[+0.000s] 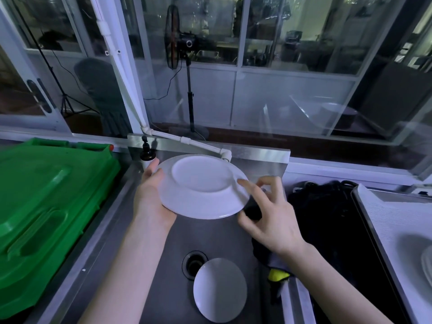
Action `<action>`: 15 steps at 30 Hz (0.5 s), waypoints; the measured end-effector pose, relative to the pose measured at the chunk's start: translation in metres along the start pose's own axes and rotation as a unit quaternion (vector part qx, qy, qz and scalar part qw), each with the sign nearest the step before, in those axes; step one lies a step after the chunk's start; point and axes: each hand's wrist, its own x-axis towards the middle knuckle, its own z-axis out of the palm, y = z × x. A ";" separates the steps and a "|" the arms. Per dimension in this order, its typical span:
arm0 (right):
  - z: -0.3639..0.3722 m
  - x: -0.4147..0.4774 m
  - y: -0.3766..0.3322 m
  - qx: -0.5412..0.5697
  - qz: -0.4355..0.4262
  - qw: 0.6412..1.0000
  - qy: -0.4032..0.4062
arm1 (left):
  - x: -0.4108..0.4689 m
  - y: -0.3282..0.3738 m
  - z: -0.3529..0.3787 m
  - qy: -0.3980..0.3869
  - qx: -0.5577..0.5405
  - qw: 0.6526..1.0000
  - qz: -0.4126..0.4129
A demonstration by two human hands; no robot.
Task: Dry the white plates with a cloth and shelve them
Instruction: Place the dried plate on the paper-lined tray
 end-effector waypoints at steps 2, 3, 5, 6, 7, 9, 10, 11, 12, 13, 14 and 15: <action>0.002 0.003 -0.003 -0.041 -0.020 0.998 0.032 | -0.001 0.001 0.002 0.000 -0.001 1.000 -0.008; 0.003 0.004 -0.004 -0.051 -0.028 0.997 0.051 | -0.001 0.002 0.002 -0.006 0.000 1.000 -0.008; 0.002 0.007 -0.004 -0.069 -0.052 0.993 0.085 | -0.002 0.003 0.002 -0.025 0.004 1.000 -0.011; 0.001 0.008 -0.004 -0.075 -0.061 0.990 0.098 | -0.003 0.004 0.003 -0.031 0.006 0.999 -0.015; -0.001 0.010 -0.005 -0.074 -0.065 0.989 0.110 | -0.004 0.004 0.004 -0.036 0.009 0.999 -0.020; -0.005 0.015 -0.005 -0.053 -0.060 0.988 0.134 | -0.006 0.002 0.007 -0.045 0.007 0.998 -0.034; -0.007 0.018 -0.005 -0.041 -0.053 0.988 0.142 | -0.006 0.001 0.010 -0.048 0.000 0.998 -0.042; -0.009 0.021 -0.004 -0.031 -0.047 0.988 0.146 | -0.006 0.001 0.013 -0.051 -0.011 0.997 -0.051; -0.012 0.023 -0.003 -0.022 -0.041 0.988 0.146 | -0.007 0.000 0.016 -0.059 -0.020 0.996 -0.059; -0.015 0.024 -0.002 -0.009 -0.029 0.989 0.144 | -0.007 0.000 0.017 -0.078 -0.015 0.995 -0.064; -0.017 0.025 0.001 0.012 -0.016 0.990 0.143 | -0.006 0.001 0.017 -0.106 0.006 0.992 -0.070; -0.019 0.025 0.004 0.041 0.004 0.989 0.144 | -0.005 0.002 0.016 -0.141 0.044 0.986 -0.074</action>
